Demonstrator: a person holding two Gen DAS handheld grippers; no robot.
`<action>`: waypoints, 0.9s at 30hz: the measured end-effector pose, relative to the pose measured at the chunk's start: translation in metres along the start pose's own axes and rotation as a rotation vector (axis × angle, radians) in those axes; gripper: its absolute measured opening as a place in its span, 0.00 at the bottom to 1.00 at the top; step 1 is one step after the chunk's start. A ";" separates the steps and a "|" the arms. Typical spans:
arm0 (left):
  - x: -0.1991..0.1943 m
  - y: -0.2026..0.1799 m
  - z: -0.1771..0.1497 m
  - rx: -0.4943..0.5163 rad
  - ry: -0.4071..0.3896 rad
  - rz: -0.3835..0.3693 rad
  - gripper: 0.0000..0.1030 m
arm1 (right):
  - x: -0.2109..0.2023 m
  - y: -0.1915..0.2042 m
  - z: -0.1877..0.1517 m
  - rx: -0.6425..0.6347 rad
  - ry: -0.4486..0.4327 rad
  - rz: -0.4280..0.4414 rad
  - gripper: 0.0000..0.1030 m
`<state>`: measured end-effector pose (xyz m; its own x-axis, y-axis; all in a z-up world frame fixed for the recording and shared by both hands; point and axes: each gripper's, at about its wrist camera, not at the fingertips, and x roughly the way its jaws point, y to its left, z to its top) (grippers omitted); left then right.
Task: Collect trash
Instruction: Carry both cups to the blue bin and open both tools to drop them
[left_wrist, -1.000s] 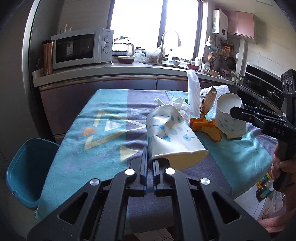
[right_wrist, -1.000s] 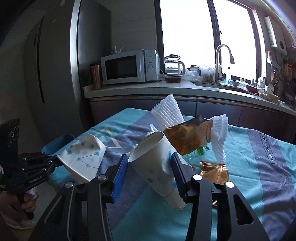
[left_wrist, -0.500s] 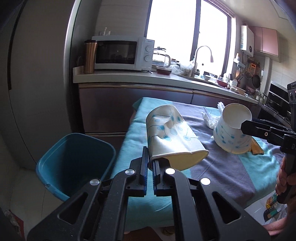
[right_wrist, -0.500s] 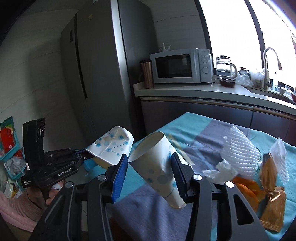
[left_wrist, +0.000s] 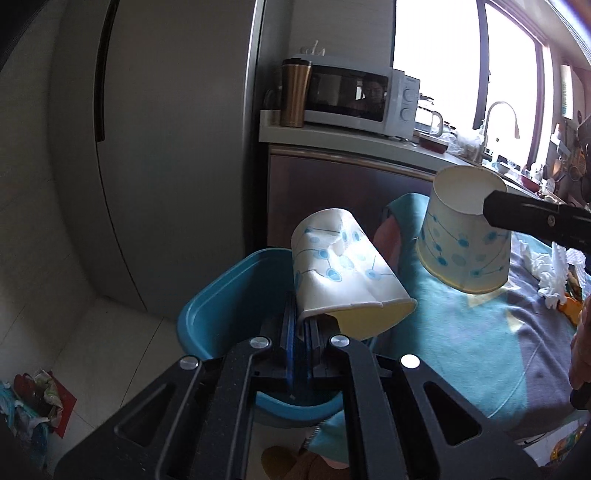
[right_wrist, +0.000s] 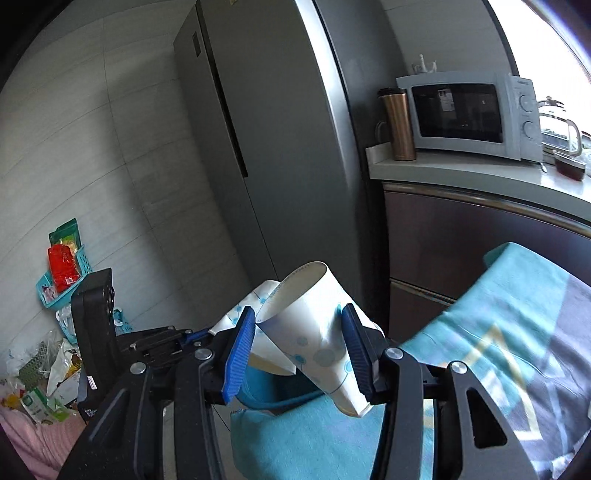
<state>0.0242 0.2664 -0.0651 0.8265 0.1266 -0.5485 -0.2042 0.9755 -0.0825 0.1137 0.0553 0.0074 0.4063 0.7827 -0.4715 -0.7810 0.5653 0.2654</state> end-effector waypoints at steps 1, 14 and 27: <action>0.005 0.005 -0.001 -0.005 0.010 0.014 0.04 | 0.011 0.002 0.003 -0.007 0.015 0.014 0.45; 0.073 0.024 -0.010 -0.016 0.147 0.077 0.05 | 0.114 0.005 0.001 0.023 0.241 -0.014 0.46; 0.079 0.014 -0.016 -0.012 0.149 0.078 0.14 | 0.089 -0.008 -0.008 0.067 0.209 -0.018 0.46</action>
<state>0.0784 0.2874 -0.1226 0.7211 0.1732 -0.6708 -0.2718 0.9613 -0.0439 0.1530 0.1185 -0.0433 0.3076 0.7052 -0.6388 -0.7384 0.6003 0.3072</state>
